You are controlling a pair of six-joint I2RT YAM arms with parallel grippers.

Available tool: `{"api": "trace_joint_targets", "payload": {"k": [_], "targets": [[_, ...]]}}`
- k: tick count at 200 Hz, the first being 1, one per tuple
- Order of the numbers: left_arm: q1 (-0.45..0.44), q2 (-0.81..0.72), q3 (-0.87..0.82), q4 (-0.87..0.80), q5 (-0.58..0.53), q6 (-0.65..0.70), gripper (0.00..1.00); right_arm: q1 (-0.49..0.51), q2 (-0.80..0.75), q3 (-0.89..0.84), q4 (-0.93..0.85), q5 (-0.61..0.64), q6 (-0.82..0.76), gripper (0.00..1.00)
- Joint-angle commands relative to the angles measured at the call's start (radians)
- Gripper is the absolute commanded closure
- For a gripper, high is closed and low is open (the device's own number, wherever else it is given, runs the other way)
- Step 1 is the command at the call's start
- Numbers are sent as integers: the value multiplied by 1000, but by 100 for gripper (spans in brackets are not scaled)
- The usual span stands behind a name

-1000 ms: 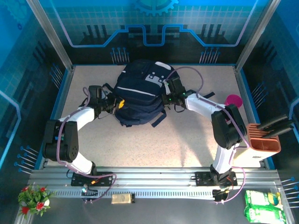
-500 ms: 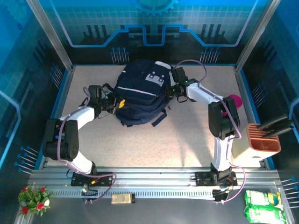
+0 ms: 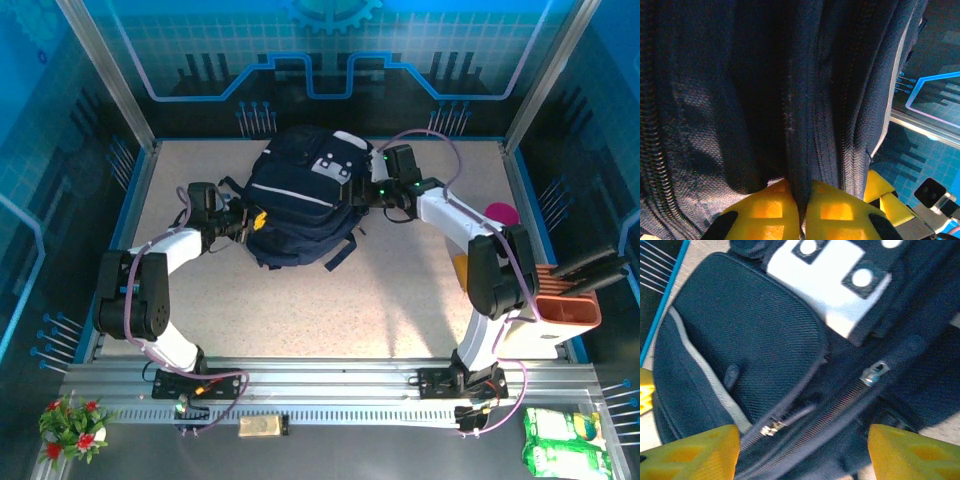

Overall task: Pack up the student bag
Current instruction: Zip the student bag at the top-center of the table, then unzip the student bag at the top-center of the table.

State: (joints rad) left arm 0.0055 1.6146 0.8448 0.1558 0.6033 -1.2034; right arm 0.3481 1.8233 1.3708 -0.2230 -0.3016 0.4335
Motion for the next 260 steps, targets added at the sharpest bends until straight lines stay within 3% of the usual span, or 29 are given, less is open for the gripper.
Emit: {"api": "trace_joint_targets", "payload": {"k": [1,70,122,161,221,260], "targets": [[5,-19,-3,46,38,13,100,28,76,74,23,-67,18,28],[1,-31,-6,40,40,14,100,63,220,215,-81,-142,-22,23],[-6,-24,2,42,38,14,100,85,131,59,-16,-307,32,24],[-6,-25,4,38,32,19,100,113,24,-61,-19,-309,-12,25],[-6,-32,4,34,31,23,100,118,3,-64,-75,-56,-128,33],[-7,-36,2,30,31,24,100,120,-1,-62,-50,-15,-109,46]]}}
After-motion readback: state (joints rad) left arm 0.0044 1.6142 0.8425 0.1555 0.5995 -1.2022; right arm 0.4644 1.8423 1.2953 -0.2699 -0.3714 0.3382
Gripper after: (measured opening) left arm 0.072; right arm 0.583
